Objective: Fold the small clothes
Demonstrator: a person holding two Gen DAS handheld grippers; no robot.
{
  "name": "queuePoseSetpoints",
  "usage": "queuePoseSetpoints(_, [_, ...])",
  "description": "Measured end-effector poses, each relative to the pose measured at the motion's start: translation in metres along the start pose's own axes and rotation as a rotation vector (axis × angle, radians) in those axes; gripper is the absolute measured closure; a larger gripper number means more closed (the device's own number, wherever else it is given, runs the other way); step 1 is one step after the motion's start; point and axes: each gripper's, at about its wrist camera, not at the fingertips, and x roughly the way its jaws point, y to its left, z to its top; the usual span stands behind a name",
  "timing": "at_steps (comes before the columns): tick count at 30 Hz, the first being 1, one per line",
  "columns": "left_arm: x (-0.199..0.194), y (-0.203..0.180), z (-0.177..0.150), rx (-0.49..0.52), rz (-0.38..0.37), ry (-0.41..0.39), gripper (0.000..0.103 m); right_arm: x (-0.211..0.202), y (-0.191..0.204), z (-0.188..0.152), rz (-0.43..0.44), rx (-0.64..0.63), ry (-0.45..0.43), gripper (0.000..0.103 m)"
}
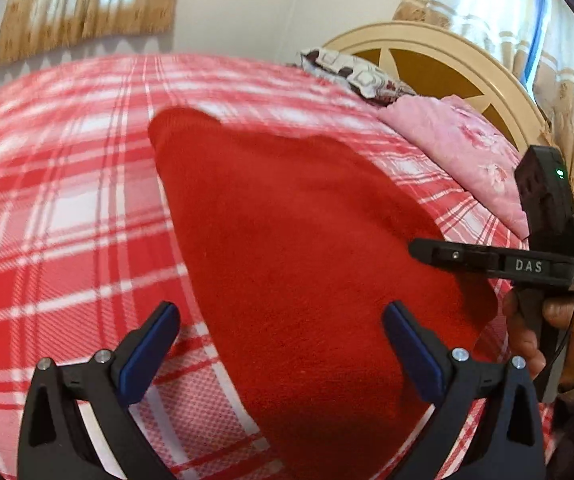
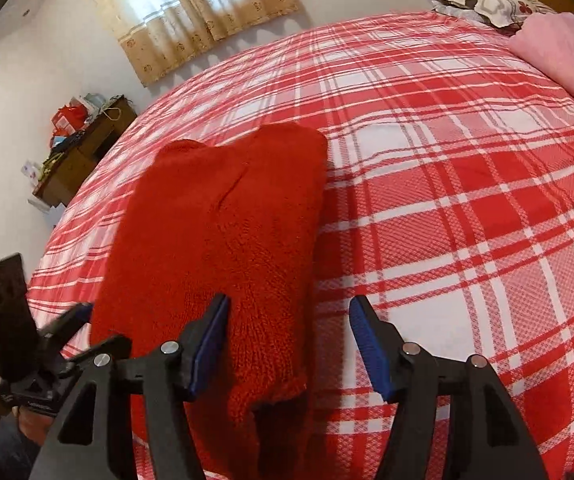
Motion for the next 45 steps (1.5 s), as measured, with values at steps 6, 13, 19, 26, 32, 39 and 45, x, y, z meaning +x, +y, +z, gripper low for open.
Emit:
queuePoseSetpoints(6, [0.002,0.009,-0.005,-0.078,-0.065,0.015,0.000,-0.005,-0.027,0.028,0.121,0.138,-0.074,0.040])
queuePoseSetpoints(13, [0.003,0.003,-0.005,-0.052,-0.042,0.019,0.000,0.032,-0.040,0.052,0.192,0.145,0.001,0.040])
queuePoseSetpoints(19, [0.003,0.005,-0.007,-0.054,-0.051,0.020,0.000,0.052,-0.041,0.054,0.244,0.141,0.059,0.040])
queuePoseSetpoints(26, [0.004,0.000,-0.007,-0.034,-0.029,0.027,0.000,0.065,-0.043,0.061,0.285,0.136,0.076,0.041])
queuePoseSetpoints(32, [0.006,-0.004,-0.005,-0.025,-0.017,0.031,0.000,0.070,-0.044,0.062,0.286,0.134,0.085,0.055])
queuePoseSetpoints(39, [0.007,-0.007,-0.005,-0.021,-0.019,0.034,0.000,0.072,-0.044,0.060,0.313,0.129,0.072,0.061])
queuePoseSetpoints(45, [0.006,-0.011,-0.004,-0.002,-0.066,0.034,0.014,0.072,-0.045,0.059,0.321,0.129,0.066,0.062])
